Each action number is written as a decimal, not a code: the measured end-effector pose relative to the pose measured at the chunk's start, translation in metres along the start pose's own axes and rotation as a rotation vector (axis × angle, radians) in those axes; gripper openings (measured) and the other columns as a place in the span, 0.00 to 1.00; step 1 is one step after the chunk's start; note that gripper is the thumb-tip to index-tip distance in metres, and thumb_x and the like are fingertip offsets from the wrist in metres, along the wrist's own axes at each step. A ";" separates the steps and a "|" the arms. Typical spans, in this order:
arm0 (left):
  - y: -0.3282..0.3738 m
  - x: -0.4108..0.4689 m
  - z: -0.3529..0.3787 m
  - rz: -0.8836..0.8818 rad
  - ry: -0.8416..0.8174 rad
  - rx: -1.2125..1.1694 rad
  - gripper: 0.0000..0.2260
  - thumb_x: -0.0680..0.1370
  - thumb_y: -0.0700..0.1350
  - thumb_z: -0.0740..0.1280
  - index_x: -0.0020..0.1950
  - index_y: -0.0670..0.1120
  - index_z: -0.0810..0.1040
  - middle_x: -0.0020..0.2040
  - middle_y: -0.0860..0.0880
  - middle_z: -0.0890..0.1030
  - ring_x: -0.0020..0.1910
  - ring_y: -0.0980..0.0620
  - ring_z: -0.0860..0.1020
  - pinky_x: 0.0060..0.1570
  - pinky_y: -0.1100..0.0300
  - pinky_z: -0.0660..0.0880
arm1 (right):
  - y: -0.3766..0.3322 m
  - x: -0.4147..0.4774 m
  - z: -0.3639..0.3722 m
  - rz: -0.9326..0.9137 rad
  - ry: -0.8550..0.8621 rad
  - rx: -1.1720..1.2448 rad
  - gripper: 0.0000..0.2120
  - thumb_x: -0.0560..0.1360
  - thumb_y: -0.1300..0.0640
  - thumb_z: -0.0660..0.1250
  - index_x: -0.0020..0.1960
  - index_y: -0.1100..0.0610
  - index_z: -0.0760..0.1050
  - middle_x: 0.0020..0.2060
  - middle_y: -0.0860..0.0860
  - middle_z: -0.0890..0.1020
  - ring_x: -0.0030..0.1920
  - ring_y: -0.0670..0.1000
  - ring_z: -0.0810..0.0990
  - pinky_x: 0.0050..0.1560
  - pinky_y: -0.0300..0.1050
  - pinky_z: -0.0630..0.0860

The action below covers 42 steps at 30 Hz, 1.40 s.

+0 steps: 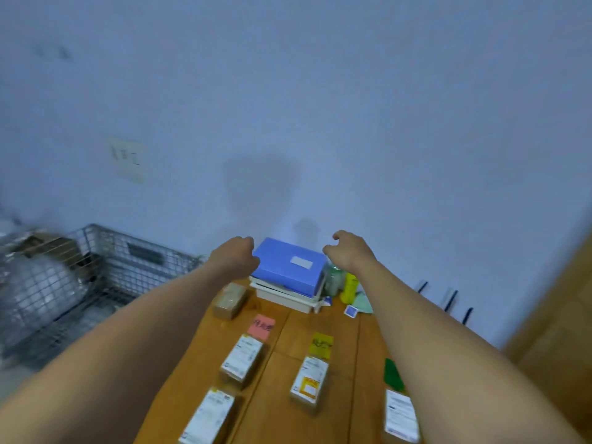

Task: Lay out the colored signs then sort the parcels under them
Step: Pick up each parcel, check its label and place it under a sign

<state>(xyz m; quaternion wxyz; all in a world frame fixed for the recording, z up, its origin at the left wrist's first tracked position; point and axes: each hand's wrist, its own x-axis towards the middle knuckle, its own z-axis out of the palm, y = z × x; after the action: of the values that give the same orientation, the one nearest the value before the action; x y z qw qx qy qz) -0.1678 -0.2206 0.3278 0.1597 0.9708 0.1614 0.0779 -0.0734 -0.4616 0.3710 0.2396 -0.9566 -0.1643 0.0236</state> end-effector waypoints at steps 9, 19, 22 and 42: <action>-0.139 0.046 0.012 -0.087 -0.055 0.152 0.12 0.80 0.48 0.61 0.60 0.45 0.73 0.58 0.44 0.77 0.49 0.46 0.74 0.43 0.52 0.72 | -0.083 0.072 0.119 -0.068 -0.129 -0.118 0.25 0.79 0.51 0.61 0.75 0.57 0.67 0.72 0.56 0.73 0.68 0.59 0.73 0.65 0.53 0.74; -0.216 0.155 0.017 -0.051 -0.123 0.255 0.16 0.81 0.48 0.59 0.67 0.45 0.73 0.61 0.46 0.78 0.58 0.45 0.77 0.52 0.50 0.76 | -0.122 0.175 0.194 -0.027 -0.171 -0.244 0.27 0.83 0.45 0.56 0.78 0.55 0.63 0.75 0.55 0.69 0.74 0.60 0.67 0.68 0.55 0.68; -0.230 0.177 0.027 -0.041 -0.150 0.279 0.17 0.81 0.51 0.60 0.67 0.45 0.73 0.62 0.46 0.78 0.60 0.44 0.77 0.54 0.48 0.76 | -0.132 0.191 0.215 -0.012 -0.180 -0.242 0.28 0.83 0.43 0.55 0.78 0.56 0.63 0.75 0.55 0.69 0.74 0.60 0.66 0.69 0.56 0.67; -0.307 0.288 0.221 0.096 -0.513 0.075 0.23 0.84 0.57 0.55 0.72 0.44 0.70 0.68 0.42 0.75 0.66 0.40 0.74 0.63 0.43 0.74 | -0.108 0.252 0.432 0.406 -0.262 0.059 0.26 0.81 0.43 0.58 0.75 0.55 0.66 0.69 0.55 0.75 0.66 0.57 0.76 0.64 0.55 0.76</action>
<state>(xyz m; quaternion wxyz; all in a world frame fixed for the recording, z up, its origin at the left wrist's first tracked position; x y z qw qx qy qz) 0.0582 0.0893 0.0470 0.1553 0.9706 0.0721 -0.1693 0.0789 -0.0952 0.0480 0.2346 -0.9513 0.0022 0.1999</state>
